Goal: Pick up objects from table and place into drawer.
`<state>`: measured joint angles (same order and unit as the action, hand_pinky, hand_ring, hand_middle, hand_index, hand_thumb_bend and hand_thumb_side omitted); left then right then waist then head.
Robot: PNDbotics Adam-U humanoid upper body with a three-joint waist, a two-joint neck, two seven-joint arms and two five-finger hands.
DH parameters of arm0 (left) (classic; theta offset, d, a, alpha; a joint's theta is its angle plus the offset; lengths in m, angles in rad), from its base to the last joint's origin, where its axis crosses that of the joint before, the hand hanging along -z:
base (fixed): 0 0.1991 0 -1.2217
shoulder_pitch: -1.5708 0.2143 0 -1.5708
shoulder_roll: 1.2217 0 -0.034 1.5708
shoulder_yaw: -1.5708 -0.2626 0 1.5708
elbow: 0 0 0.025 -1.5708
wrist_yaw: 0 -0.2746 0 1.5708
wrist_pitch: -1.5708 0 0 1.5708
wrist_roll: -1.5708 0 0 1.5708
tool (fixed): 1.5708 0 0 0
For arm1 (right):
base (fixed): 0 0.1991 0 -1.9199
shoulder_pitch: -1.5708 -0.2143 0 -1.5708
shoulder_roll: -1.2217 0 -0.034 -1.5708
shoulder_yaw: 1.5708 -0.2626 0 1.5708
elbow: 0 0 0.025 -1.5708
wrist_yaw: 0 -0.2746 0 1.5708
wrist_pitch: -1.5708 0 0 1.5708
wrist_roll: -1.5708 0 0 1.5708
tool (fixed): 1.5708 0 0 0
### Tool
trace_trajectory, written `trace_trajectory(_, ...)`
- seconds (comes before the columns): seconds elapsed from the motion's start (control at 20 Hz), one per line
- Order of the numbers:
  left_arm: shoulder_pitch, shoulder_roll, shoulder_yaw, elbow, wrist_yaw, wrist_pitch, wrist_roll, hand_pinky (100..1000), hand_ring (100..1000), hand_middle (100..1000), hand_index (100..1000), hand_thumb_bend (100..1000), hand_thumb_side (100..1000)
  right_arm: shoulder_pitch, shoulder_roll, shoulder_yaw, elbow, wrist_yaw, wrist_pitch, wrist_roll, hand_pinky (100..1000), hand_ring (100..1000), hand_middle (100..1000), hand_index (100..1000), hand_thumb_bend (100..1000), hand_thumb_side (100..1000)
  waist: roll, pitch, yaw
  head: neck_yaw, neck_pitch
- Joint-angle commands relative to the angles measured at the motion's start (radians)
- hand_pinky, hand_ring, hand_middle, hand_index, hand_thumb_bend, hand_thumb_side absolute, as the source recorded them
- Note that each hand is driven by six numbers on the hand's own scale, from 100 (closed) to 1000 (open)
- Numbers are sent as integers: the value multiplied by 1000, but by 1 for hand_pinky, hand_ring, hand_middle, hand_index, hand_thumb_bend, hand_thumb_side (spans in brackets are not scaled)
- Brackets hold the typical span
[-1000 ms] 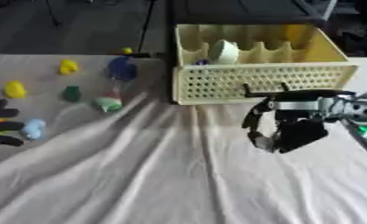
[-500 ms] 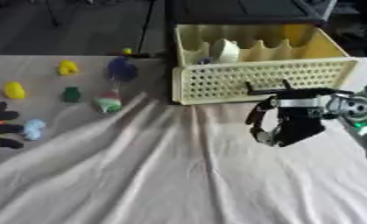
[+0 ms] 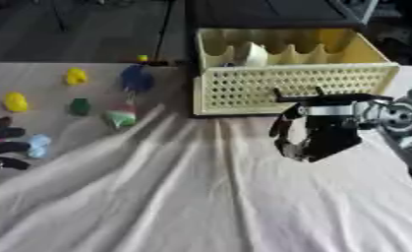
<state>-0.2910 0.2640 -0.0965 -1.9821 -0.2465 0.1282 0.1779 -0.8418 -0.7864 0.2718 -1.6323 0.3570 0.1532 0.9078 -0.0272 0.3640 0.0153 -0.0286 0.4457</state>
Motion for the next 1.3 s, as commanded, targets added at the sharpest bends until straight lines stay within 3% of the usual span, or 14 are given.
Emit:
trace_trajectory(0.05, -11, 6, -5, -18, 2, -2, -7, 573, 694, 716, 882, 100, 1000, -23, -15, -4, -12, -13, 5, -1, 100, 162, 698, 839, 100, 556, -2, -19, 2, -2, -10)
trace_trajectory(0.7, -15, 7, -8, -18, 1, -4, -11, 571, 695, 715, 882, 100, 1000, -72, 20, 3, 121, 3, 9, -1, 100, 160, 695, 836, 100, 542, -11, -16, 13, -1, -12)
trace_trajectory(1.3, -13, 4, -13, -18, -1, -3, -16, 571, 696, 715, 882, 100, 1000, -103, 47, -6, 186, 28, -5, -1, 100, 159, 694, 835, 100, 535, -15, -14, 19, -7, -17)
